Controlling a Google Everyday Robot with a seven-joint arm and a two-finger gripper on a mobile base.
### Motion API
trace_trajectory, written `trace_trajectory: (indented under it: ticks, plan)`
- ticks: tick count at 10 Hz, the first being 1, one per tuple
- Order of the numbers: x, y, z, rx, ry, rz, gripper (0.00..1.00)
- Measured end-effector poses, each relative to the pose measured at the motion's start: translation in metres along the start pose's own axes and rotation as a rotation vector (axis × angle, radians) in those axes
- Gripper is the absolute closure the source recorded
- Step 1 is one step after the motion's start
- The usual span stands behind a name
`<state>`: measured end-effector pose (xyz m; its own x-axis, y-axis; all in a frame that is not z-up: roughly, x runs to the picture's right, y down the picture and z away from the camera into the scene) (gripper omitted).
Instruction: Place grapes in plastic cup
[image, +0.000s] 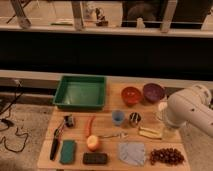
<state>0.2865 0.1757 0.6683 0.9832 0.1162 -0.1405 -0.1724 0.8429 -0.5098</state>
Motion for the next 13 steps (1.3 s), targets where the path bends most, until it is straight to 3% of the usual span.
trace_trajectory:
  ticks: [5, 9, 13]
  plan:
    - [0.014, 0.016, 0.020, -0.026, 0.055, 0.030, 0.20]
    - [0.035, 0.036, 0.026, -0.010, 0.056, 0.098, 0.20]
    - [0.035, 0.036, 0.026, -0.011, 0.056, 0.099, 0.20]
